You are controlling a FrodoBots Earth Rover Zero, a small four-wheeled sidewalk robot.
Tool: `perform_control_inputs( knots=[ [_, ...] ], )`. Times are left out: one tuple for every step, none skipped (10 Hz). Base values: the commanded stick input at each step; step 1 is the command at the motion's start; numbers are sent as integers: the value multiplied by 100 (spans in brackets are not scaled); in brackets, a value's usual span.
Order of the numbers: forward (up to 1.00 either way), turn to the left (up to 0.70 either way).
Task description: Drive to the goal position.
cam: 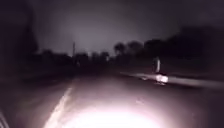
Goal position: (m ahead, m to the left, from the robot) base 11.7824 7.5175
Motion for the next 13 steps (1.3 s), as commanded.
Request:
perform_control_inputs(
  knots=[
    [70, 2],
    [70, 33],
    [70, 35],
    [70, 2],
    [70, 0],
    [70, 0],
    [70, 0],
    [70, 0],
    [70, 0],
    [70, 0],
    [70, 0],
    [70, 0],
    [70, 0]
  ],
)
